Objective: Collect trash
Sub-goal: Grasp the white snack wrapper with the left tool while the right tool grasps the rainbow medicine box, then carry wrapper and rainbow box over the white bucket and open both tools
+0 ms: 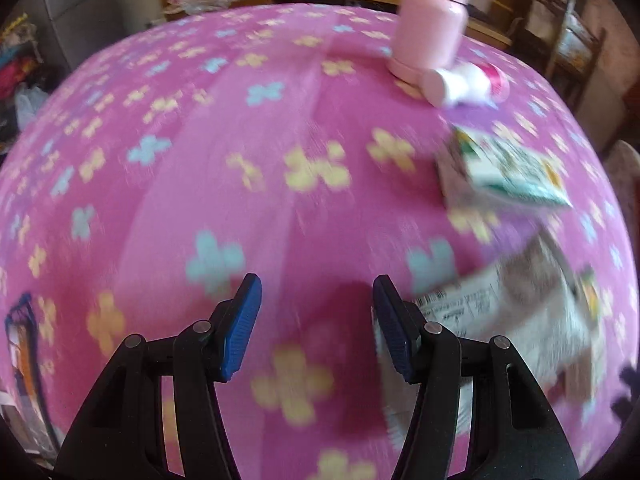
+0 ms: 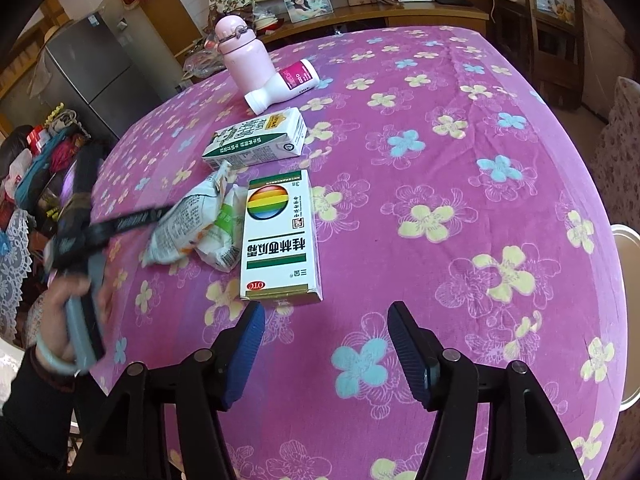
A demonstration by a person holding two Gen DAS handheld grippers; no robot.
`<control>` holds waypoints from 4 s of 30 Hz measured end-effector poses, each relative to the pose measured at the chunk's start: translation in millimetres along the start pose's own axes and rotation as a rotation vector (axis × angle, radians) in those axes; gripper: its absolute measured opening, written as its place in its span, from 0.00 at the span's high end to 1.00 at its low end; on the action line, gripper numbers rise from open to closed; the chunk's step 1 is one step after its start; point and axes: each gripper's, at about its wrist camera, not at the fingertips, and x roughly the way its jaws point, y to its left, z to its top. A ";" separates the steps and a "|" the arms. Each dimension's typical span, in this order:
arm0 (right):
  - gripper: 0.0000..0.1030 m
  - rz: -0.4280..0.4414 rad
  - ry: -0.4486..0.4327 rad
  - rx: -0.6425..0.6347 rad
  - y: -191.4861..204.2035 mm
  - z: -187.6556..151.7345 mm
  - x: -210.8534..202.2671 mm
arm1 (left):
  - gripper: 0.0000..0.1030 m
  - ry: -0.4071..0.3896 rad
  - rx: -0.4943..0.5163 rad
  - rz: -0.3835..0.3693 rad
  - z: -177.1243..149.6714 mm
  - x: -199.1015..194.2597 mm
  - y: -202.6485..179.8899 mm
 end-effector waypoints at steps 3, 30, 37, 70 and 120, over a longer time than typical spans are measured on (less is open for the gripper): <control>0.40 0.005 0.003 0.007 -1.4 2.0 2.9 | 0.45 0.010 0.030 -0.075 -27.7 -19.4 -5.3; 0.34 0.022 0.032 0.042 -6.5 9.1 9.7 | 0.25 -0.003 0.353 -0.311 -18.2 -18.0 -85.2; 0.34 0.034 0.033 0.008 10.9 24.0 27.2 | 0.88 0.014 0.168 -0.307 -14.9 -28.8 -42.7; 0.51 -0.026 -0.022 -0.114 28.0 26.8 50.1 | 0.62 -0.023 0.161 -0.246 -41.5 -30.5 -33.3; 0.50 -0.174 -0.206 0.201 -172.6 -48.8 -113.8 | 0.62 -0.141 0.437 -0.324 -81.3 -96.8 -302.7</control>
